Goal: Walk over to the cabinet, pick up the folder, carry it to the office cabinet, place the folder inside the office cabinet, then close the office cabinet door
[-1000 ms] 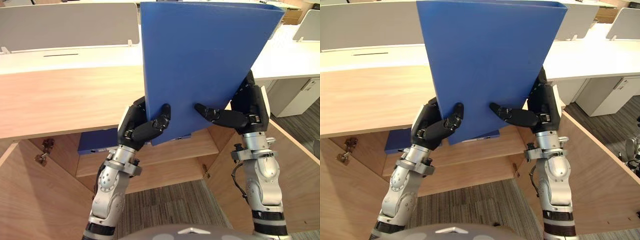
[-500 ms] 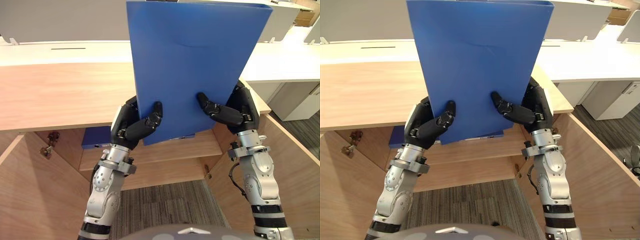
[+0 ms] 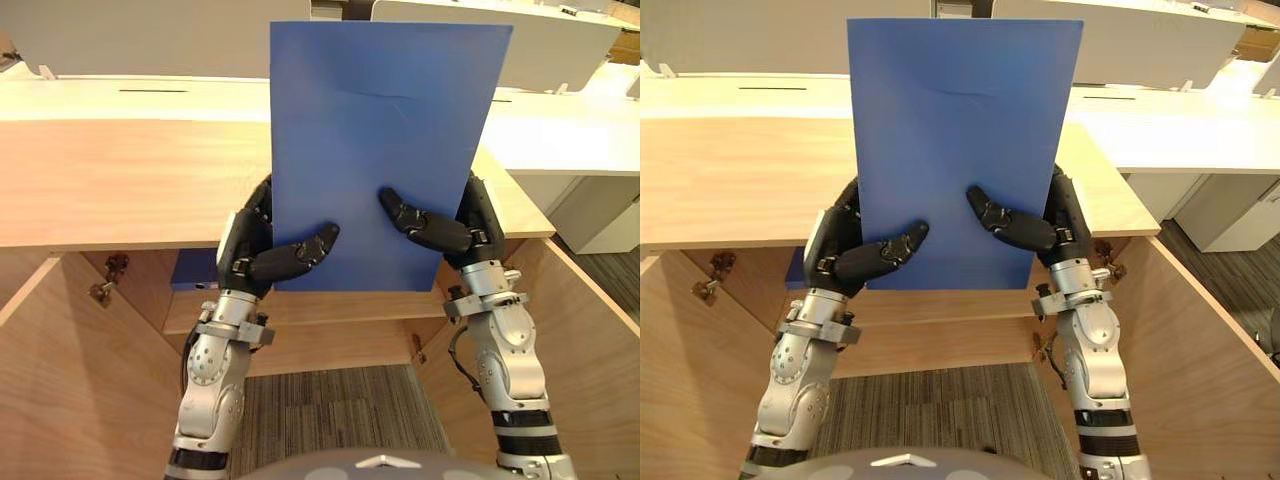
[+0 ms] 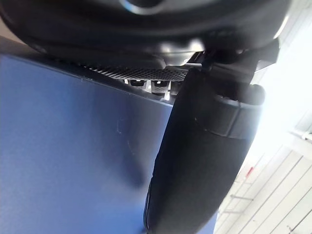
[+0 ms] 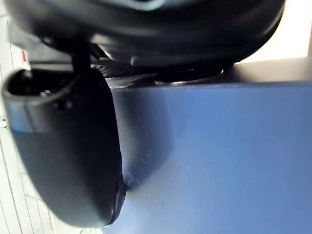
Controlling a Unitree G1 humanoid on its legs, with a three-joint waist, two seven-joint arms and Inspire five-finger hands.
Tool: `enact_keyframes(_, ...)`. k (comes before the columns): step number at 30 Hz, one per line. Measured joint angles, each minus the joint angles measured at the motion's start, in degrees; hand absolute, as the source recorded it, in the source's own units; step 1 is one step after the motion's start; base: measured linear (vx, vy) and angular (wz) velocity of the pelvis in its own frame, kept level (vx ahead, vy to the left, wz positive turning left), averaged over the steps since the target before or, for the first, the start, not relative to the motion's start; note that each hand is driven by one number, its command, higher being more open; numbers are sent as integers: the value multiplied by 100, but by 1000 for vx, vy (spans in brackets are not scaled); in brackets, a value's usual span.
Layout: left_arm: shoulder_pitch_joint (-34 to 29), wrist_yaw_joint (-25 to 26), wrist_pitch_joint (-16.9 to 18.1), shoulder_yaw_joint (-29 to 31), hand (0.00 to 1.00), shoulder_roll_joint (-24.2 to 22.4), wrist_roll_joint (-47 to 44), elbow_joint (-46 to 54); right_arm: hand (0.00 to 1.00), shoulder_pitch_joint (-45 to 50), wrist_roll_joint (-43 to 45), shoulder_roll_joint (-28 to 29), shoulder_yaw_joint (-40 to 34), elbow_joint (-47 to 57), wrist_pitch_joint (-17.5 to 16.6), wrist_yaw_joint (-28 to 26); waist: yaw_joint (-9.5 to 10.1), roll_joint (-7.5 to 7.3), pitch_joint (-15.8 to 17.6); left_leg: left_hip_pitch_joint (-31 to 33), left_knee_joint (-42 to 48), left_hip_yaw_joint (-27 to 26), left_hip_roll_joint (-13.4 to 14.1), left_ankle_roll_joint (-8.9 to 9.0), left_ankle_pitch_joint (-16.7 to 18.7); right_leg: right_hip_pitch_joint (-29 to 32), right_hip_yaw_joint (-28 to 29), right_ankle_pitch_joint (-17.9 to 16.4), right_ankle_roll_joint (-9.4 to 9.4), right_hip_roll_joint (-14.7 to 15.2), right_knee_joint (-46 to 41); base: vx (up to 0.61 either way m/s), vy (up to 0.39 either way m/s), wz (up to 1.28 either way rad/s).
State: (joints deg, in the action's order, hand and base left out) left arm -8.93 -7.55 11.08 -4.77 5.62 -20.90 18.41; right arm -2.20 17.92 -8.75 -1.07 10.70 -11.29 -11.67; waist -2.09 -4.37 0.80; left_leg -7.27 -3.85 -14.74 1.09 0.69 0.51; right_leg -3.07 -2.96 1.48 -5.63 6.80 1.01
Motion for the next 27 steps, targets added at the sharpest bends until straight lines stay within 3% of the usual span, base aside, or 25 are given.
enact_keyframes(6,-317,345,450,393,100,-428,434,784,0,43,-335,154,69,88,69,31,21,1,-1,3,-36,131,1,6,-21,-55,-130,-31,8,2,10,-9,-8,12)
enact_keyframes(8,-474,577,583,811,100,-613,524,865,0,63,-335,275,41,240,70,88,27,4,-2,-15,-48,200,4,12,-25,-110,-188,-67,5,4,11,-8,-10,16)
enact_keyframes(17,-1241,1533,597,2111,100,-996,584,782,0,107,-572,623,-312,741,50,334,61,20,-12,31,-114,440,0,19,-70,-154,-442,-125,6,19,7,-10,-8,14)
enact_keyframes(22,-1511,1710,559,2449,100,-1080,594,128,0,319,-694,653,-417,758,50,350,90,50,-22,38,-116,558,-10,18,-70,-203,-553,-192,-4,53,3,-13,-8,13)
enact_keyframes(27,-1753,1654,309,2548,100,-1163,598,-883,0,362,-697,639,-463,781,51,413,115,85,-24,73,-116,609,-20,18,-70,-196,-615,-218,-20,73,1,-11,-3,6)
